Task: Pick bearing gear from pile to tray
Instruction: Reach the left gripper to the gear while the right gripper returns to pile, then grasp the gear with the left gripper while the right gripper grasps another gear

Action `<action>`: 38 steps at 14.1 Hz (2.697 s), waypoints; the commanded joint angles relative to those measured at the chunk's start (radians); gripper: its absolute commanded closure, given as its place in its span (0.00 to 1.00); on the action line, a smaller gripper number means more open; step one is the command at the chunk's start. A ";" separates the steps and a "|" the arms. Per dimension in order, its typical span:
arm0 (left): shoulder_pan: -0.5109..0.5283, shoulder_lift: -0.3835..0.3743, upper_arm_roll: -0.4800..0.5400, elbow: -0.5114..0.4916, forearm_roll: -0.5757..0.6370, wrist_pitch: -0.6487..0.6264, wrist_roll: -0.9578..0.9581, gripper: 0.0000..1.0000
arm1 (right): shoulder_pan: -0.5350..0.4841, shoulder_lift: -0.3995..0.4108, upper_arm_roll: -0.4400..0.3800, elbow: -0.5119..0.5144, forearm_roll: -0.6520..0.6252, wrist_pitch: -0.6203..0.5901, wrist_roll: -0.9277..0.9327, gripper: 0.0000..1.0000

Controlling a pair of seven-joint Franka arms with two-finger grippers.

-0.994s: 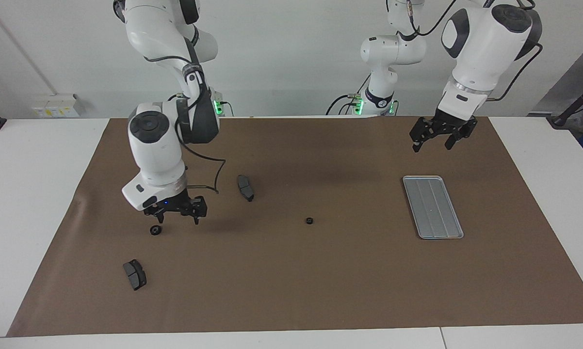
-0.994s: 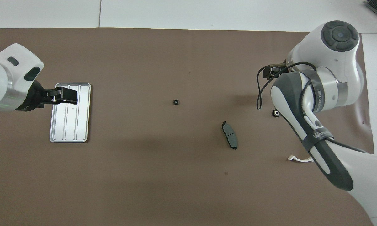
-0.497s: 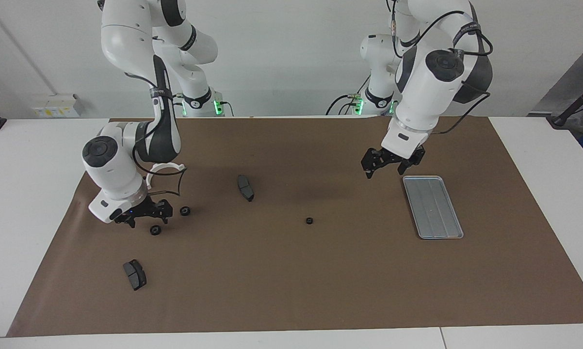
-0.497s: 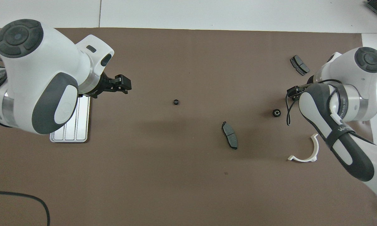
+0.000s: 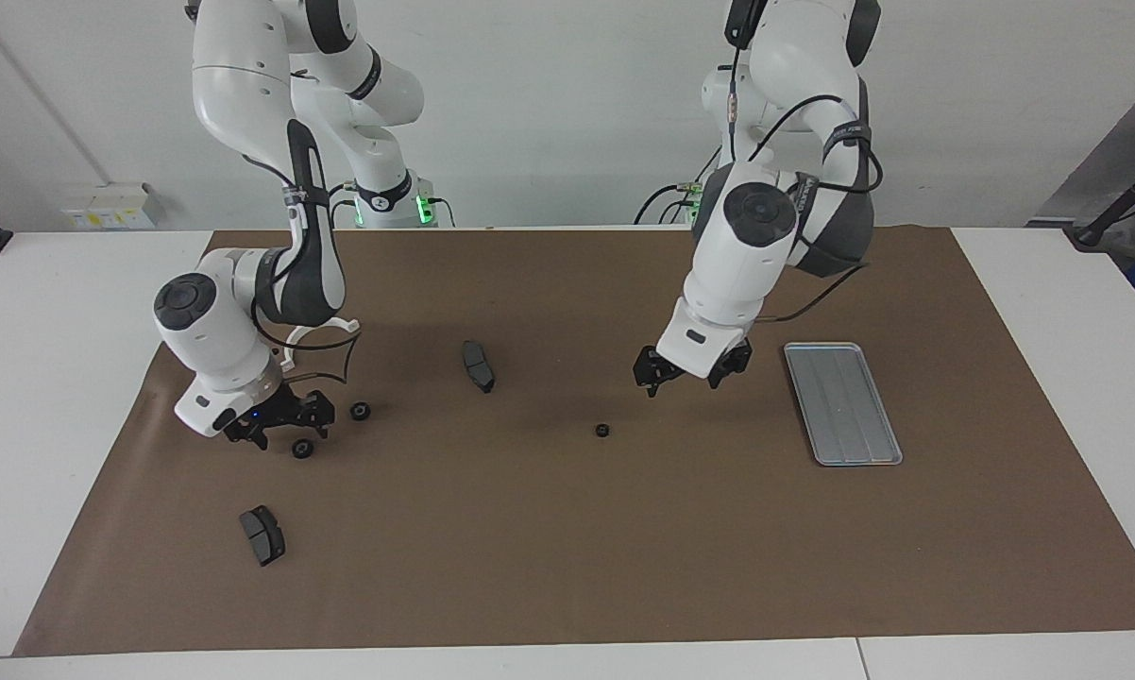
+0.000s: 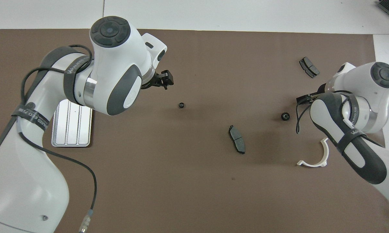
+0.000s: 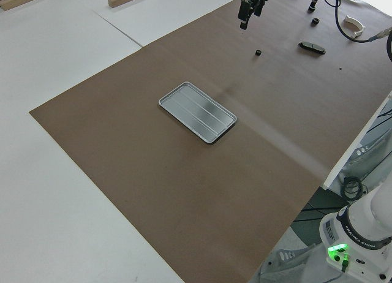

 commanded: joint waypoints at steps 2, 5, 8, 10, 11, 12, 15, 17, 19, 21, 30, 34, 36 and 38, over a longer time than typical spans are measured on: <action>-0.053 0.089 0.020 0.071 0.029 0.049 -0.071 0.00 | -0.014 0.012 0.017 -0.016 0.026 0.047 -0.032 0.05; -0.079 0.111 0.015 0.059 0.057 0.118 -0.100 0.00 | -0.008 0.013 0.017 -0.016 0.026 0.051 -0.025 0.25; -0.093 0.103 0.015 -0.034 0.060 0.237 -0.100 0.00 | -0.005 0.015 0.017 -0.016 0.026 0.053 -0.024 0.35; -0.100 0.093 0.015 -0.100 0.063 0.308 -0.100 0.00 | -0.005 0.015 0.017 -0.016 0.026 0.053 -0.024 0.38; -0.105 0.099 0.015 -0.100 0.065 0.307 -0.100 0.00 | -0.005 0.015 0.017 -0.016 0.026 0.053 -0.024 0.39; -0.143 0.128 0.017 -0.100 0.068 0.311 -0.105 0.00 | -0.005 0.015 0.017 -0.016 0.026 0.051 -0.024 0.39; -0.148 0.137 0.020 -0.099 0.079 0.299 -0.118 0.00 | -0.005 0.015 0.017 -0.016 0.026 0.051 -0.024 0.49; -0.148 0.136 0.020 -0.108 0.079 0.308 -0.117 0.00 | -0.003 0.015 0.017 -0.016 0.026 0.051 -0.022 0.52; -0.140 0.136 0.020 -0.111 0.080 0.327 -0.111 0.00 | -0.003 0.015 0.017 -0.016 0.026 0.051 -0.022 0.55; -0.134 0.136 0.020 -0.143 0.082 0.366 -0.103 0.00 | -0.003 0.015 0.017 -0.016 0.026 0.050 -0.022 0.58; -0.136 0.126 0.018 -0.193 0.097 0.411 -0.063 0.13 | 0.002 0.012 0.019 -0.016 0.026 0.035 0.002 1.00; -0.137 0.122 0.017 -0.188 0.097 0.370 -0.011 0.25 | 0.003 0.009 0.019 -0.005 0.026 0.022 0.002 1.00; -0.137 0.120 0.015 -0.183 0.097 0.354 0.001 0.31 | 0.003 -0.005 0.022 0.017 0.026 -0.027 0.008 1.00; -0.137 0.117 0.012 -0.179 0.097 0.319 0.018 0.40 | 0.003 -0.039 0.023 0.030 0.026 -0.063 0.065 1.00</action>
